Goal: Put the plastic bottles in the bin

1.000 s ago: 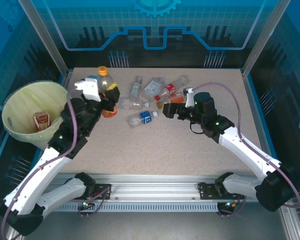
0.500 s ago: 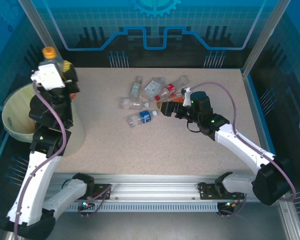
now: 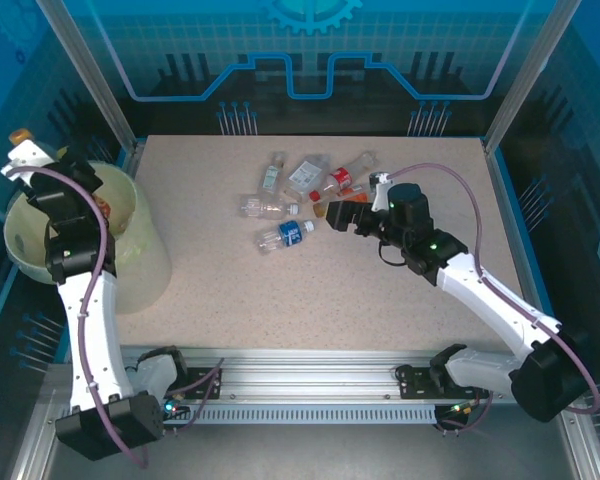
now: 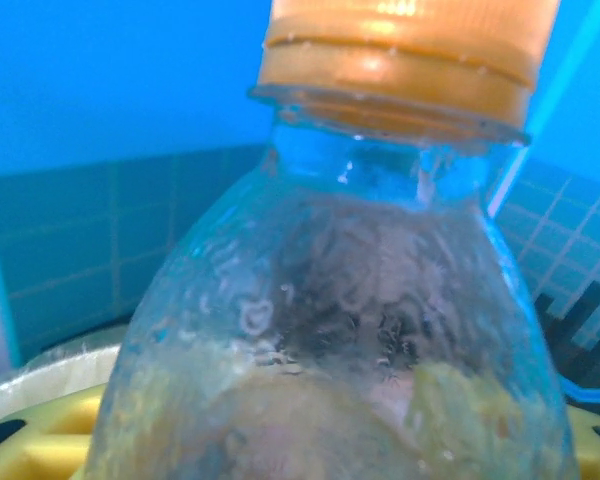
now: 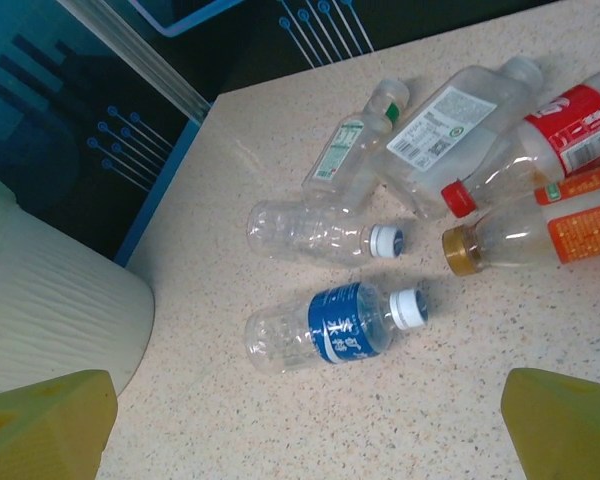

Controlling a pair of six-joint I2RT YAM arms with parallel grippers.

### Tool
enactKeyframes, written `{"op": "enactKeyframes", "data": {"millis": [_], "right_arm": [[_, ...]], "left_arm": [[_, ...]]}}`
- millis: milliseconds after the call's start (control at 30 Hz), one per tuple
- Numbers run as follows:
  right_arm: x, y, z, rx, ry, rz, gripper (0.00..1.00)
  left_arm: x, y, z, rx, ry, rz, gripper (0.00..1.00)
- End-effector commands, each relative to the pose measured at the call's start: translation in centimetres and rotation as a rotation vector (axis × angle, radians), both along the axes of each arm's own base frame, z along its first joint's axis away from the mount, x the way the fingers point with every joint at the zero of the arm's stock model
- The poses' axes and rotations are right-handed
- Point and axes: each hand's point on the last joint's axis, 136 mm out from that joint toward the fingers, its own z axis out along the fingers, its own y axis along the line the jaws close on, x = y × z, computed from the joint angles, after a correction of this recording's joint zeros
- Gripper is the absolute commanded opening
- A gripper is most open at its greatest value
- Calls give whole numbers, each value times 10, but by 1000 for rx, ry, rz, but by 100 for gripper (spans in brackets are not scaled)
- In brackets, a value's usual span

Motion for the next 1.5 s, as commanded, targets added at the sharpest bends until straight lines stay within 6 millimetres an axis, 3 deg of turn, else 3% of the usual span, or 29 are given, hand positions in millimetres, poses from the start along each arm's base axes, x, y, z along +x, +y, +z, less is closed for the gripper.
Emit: {"op": "enactKeyframes", "data": {"millis": [0,133,267,433,833,1033,1300,1467], "right_arm": [[-2,-3,0,-24,-13,-9,100],[-1,-2,1,-22,-12,-1,100],[-1,-1,0,-20,-4,1,100],[-3,-2,-4,-20,3,-5,100],[0,-7,-9,-41,14,-33,100],[7,-20,-22,-68,70,-112,100],[26,-50,-58,-48,276,-244,100],[50,-65,-81,43,404,-273,100]], "left_arm": [[8,-7,-34,-136,10,-59,59],[18,-13,-65,-216,33,-101,63],[23,-16,-75,-276,41,-110,79],[27,-25,-66,-298,32,-165,89],[24,-48,-39,-358,3,-269,99],[28,-74,-18,-392,3,-396,99],[38,-138,0,-334,-38,-708,99],[30,-175,16,-264,-32,-930,99]]}}
